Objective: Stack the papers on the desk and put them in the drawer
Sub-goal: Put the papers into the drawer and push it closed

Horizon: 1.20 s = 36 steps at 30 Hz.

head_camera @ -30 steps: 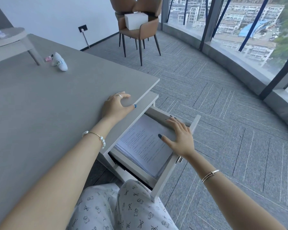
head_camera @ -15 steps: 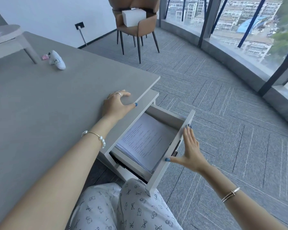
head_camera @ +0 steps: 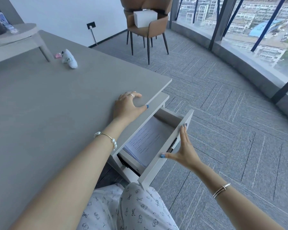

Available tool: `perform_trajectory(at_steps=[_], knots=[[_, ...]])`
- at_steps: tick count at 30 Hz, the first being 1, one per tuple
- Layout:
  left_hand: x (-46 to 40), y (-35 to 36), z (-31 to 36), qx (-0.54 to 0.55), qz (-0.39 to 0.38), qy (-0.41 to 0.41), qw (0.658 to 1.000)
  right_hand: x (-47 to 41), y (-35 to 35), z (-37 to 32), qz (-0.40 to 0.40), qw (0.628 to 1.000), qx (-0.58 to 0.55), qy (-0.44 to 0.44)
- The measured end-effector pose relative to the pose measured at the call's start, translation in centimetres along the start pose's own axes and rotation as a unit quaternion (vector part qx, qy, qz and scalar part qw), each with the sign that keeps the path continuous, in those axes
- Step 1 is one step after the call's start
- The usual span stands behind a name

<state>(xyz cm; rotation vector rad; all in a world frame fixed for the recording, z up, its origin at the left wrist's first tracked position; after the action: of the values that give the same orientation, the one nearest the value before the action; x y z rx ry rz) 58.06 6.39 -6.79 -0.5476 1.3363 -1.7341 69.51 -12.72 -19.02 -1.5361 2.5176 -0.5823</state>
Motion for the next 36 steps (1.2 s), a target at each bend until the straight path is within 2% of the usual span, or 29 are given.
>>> perform_trajectory(at_steps=[8,17,36], knots=[[-0.2,0.1,-0.2,-0.016,0.009,0.01,1.0,-3.9,3.7,-1.8,0.007,1.0,-0.022,-0.014],[-0.3,0.1,-0.3,-0.003,0.008,0.009,1.0,-5.4,5.3,-2.0,-0.033,0.999,-0.002,-0.018],[-0.3,0.2,-0.3,0.012,0.007,0.0,1.0,-7.6,8.5,-2.8,0.025,0.999,-0.026,-0.022]])
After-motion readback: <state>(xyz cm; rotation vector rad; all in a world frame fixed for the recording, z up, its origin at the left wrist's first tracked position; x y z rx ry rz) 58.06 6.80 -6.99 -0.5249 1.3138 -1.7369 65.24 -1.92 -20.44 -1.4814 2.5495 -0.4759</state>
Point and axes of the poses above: each hand's wrist, its own x-axis away from the middle knuckle, its own y-axis out of the palm, z = x × y, the point moved 1 cm from there along -x, towards the middle knuckle, and after that the axes turned 15 degrees about -x, right-handed, at the moved point
